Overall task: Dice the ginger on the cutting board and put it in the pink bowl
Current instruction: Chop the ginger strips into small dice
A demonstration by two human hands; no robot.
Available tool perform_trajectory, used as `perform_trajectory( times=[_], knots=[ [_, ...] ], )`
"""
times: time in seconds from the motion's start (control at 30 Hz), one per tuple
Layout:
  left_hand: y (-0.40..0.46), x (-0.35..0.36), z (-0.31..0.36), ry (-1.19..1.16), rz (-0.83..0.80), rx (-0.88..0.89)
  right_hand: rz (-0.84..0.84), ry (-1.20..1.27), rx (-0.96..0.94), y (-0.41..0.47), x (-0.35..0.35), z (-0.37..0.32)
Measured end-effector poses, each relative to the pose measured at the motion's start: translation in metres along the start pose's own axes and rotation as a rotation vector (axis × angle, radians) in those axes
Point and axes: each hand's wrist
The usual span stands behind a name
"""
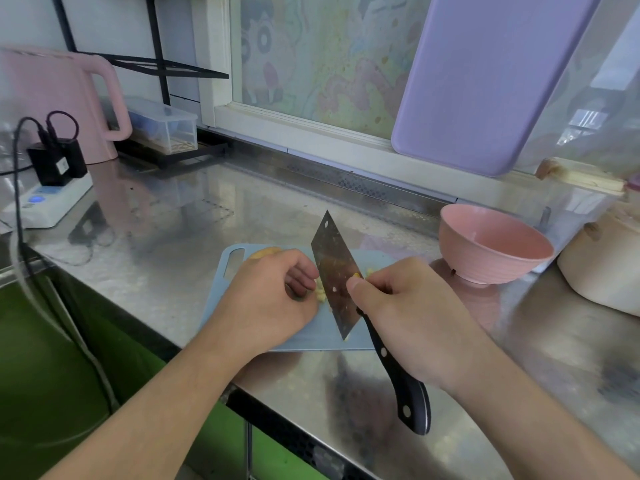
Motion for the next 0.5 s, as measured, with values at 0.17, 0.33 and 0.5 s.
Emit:
perform_trajectory(
  times=[0.17,0.33,0.5],
  knots=[
    [0.000,-0.001,0.000,0.018,0.013,-0.004,-0.021,-0.019,0.014,0.000,0.007,0.003],
    [0.000,-0.001,0.000,0.023,0.011,-0.005,-0.033,-0.036,0.077,0.000,0.011,0.001],
    [0.000,0.000,-0.002,0.034,-0.007,0.021,-0.051,-0.060,0.091,0.003,0.016,-0.005]
  ],
)
Point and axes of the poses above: each hand's wrist, its own y-axis towards the middle knuckle, its own x-axis out of the palm, z = x × y, and after that the axes turned 12 degrees about z, right-handed
